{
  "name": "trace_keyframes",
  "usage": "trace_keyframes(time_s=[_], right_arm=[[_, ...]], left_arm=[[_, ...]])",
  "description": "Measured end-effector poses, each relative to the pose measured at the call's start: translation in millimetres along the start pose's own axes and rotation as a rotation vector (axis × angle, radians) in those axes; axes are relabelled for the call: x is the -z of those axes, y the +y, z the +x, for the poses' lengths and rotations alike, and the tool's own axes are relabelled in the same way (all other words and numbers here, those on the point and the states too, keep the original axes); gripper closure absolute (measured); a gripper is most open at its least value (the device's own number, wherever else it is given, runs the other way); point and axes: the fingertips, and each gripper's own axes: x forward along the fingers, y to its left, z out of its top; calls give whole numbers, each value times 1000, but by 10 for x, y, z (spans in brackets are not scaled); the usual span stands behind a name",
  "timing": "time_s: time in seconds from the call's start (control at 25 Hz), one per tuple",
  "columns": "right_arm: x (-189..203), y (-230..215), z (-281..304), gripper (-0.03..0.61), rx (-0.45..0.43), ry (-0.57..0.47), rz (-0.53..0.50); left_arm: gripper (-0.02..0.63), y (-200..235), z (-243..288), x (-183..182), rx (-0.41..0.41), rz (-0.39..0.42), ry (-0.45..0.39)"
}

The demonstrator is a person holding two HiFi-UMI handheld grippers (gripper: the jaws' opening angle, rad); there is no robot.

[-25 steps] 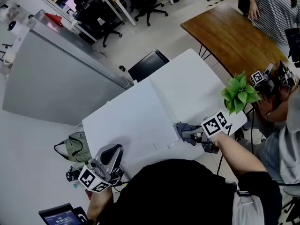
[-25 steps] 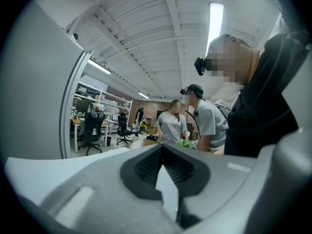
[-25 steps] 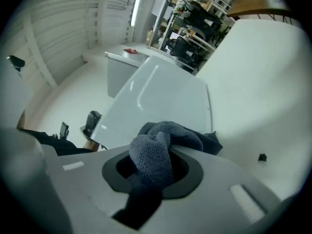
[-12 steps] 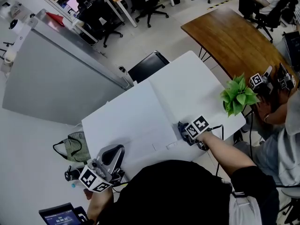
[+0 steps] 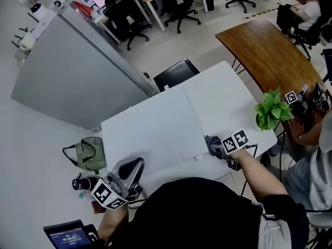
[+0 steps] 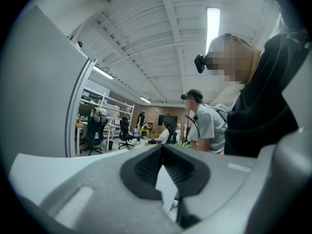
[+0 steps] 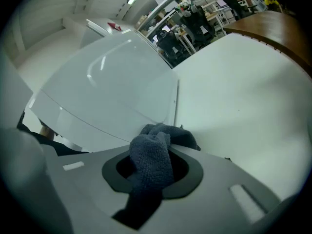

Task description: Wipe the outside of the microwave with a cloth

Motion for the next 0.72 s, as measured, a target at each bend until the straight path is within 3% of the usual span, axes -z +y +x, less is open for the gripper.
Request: trace_keyframes(time_s=[0.24,0.48,0.72], right_arm=[[-232,728,-512,499,71,-141,-94],[267,1424,-775,499,148,-252,-139],[911,2838,-900,499,58,-424,-238]], left_arm=[[609,-135,-675,-229,28,29,-99],[609,-796,-1582,-34,79,60,-130],[609,-1446,-2689,239,84,34,-150]])
